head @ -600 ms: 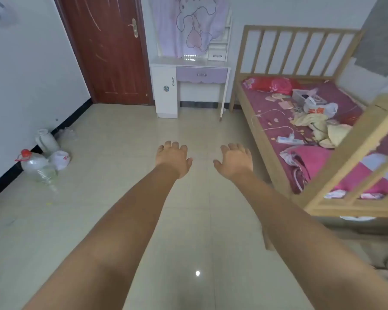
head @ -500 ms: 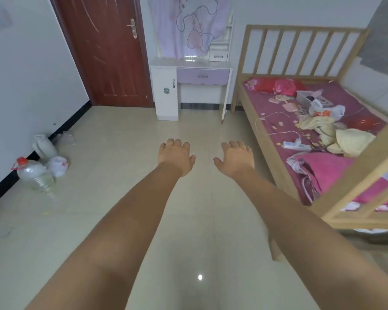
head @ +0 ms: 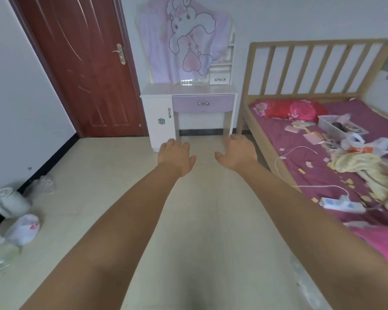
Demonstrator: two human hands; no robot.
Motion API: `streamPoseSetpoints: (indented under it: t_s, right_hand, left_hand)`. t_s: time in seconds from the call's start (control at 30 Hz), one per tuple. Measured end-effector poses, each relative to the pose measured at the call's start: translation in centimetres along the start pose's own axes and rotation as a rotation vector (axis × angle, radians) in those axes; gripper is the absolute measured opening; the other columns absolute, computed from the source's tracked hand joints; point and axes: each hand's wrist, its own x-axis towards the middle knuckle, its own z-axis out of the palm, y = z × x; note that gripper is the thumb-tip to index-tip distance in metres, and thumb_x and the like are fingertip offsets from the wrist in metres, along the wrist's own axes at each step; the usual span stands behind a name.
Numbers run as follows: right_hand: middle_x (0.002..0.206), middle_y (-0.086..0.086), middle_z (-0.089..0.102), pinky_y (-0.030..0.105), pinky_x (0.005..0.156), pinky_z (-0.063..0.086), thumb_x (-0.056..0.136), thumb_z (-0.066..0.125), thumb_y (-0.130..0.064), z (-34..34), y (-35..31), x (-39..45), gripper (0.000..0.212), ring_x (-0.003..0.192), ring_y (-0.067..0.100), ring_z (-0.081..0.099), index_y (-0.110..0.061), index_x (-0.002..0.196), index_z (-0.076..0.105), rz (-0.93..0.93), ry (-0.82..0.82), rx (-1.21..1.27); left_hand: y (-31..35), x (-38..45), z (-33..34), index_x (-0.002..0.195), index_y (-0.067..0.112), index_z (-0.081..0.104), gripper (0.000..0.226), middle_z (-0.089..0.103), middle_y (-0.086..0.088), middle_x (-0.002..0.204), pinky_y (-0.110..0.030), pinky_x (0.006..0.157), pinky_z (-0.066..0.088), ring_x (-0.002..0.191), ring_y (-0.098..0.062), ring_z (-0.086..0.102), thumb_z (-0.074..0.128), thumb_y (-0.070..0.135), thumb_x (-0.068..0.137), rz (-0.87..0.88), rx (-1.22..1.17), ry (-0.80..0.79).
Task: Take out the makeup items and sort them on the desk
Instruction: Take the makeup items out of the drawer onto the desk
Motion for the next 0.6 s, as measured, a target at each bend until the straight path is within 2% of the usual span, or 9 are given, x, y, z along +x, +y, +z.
streamPoseSetpoints:
  t_s: [0.13,0.3,0.4,0.6]
  right_hand:
    - [0.123,0.012,0.05,0.035,0.097,0.035,0.087,0.049,-0.036,1.9,-0.8,11.8,0.043,0.12,0.029,0.041,-0.007,0.119,0.05,-0.03,0.003,-0.002]
    - [0.124,0.013,0.051,0.035,0.099,0.034,0.088,0.048,-0.033,6.0,-1.9,27.6,0.045,0.12,0.029,0.041,-0.006,0.123,0.048,-0.022,0.013,-0.007]
    - [0.116,0.013,0.053,0.035,0.095,0.036,0.087,0.048,-0.033,7.9,-2.2,37.0,0.04,0.115,0.029,0.044,-0.005,0.117,0.05,0.023,0.01,0.011]
    - [0.12,0.012,0.053,0.035,0.096,0.037,0.088,0.047,-0.033,10.4,-1.2,54.1,0.041,0.119,0.028,0.042,-0.005,0.119,0.049,0.088,-0.019,0.022]
  left_hand:
    - [-3.9,11.0,0.9,0.137,0.009,0.033,0.05,0.035,-0.012,0.142,-0.035,0.109,0.024,0.134,-0.026,0.027,0.028,0.039,0.098,-0.032,-0.009,-0.015]
    - [-9.7,26.7,3.4,0.137,0.009,0.033,0.051,0.039,-0.012,0.138,-0.035,0.105,0.029,0.13,-0.027,0.032,0.029,0.041,0.097,-0.05,0.03,-0.014]
    - [-12.8,36.6,4.2,0.137,0.009,0.034,0.051,0.039,-0.012,0.139,-0.035,0.105,0.029,0.13,-0.027,0.034,0.029,0.04,0.097,-0.035,0.038,-0.015]
    - [-15.8,54.4,5.7,0.128,0.007,0.042,0.044,0.044,-0.013,0.134,-0.035,0.102,0.03,0.126,-0.027,0.035,0.034,0.036,0.096,0.004,-0.041,0.0]
